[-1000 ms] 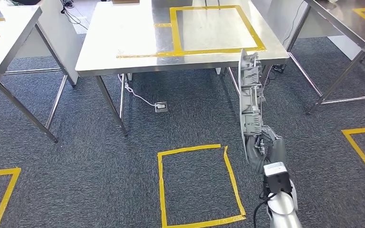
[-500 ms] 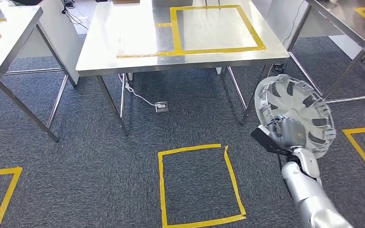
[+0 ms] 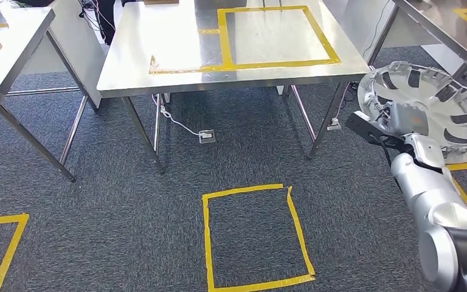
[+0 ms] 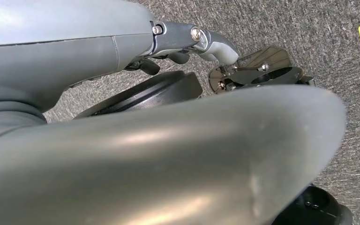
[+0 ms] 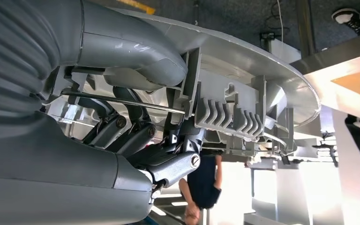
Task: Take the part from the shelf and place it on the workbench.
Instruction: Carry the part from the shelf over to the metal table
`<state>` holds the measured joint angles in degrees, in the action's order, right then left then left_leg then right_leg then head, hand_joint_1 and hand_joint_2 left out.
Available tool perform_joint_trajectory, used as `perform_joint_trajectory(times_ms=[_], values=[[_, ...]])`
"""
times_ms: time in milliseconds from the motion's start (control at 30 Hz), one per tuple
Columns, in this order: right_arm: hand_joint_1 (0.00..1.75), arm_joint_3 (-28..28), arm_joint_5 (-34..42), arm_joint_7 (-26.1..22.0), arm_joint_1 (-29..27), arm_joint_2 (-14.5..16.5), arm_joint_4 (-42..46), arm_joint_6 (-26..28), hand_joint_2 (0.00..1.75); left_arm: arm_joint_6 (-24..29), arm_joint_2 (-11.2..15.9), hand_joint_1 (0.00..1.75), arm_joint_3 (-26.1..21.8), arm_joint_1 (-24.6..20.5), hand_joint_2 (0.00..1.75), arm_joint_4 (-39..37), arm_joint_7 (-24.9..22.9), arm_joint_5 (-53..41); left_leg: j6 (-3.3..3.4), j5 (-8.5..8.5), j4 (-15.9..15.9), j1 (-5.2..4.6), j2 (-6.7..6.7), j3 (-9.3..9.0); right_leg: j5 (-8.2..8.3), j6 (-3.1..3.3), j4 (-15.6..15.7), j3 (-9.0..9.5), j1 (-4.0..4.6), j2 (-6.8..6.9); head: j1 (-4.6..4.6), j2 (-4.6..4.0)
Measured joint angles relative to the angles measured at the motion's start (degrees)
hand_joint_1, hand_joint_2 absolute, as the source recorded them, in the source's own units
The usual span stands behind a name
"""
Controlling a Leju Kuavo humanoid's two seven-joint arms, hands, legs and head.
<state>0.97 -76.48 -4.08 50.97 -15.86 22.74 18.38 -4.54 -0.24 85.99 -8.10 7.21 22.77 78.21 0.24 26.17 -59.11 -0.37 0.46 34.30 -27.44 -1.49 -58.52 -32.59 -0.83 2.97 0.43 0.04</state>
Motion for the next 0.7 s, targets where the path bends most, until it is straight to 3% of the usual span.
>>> perform_joint_trajectory(times_ms=[233,467,633,700], values=[[1.75,3.9,-3.6,-1.3,3.4,0.9,-1.7,-1.9,1.75,0.1,0.0,0.00,0.0,0.0,0.00,0.0,-0.5,-0.6,0.03,-0.04,0.0,0.00,-0.03,0.02,0.00,0.00,0.0,0.01,0.00,0.05,0.01,0.00],[1.75,6.7,-5.3,-3.1,4.0,3.7,-2.8,-2.1,1.75,-0.2,0.0,0.00,0.0,0.0,0.00,0.2,-2.4,-1.2,0.00,-0.06,0.0,0.00,-0.03,0.02,0.00,0.00,0.0,-0.01,0.00,0.07,0.01,0.00],[1.75,7.7,-5.7,-3.2,3.9,5.3,-3.3,-2.0,1.75,0.1,0.2,0.00,0.0,0.0,0.00,0.2,-2.9,-2.9,0.66,0.20,-0.1,-0.36,-0.17,0.42,0.25,-0.48,0.0,0.00,-0.37,0.30,-0.05,0.00],[1.75,7.8,-5.7,-3.4,3.9,5.6,-3.4,-1.9,1.75,0.2,0.3,0.00,0.0,0.0,0.00,0.2,-2.9,-3.2,1.41,0.46,0.5,-0.27,-0.38,0.16,0.62,-0.92,-0.6,-0.11,-0.47,0.33,-0.04,0.00]])
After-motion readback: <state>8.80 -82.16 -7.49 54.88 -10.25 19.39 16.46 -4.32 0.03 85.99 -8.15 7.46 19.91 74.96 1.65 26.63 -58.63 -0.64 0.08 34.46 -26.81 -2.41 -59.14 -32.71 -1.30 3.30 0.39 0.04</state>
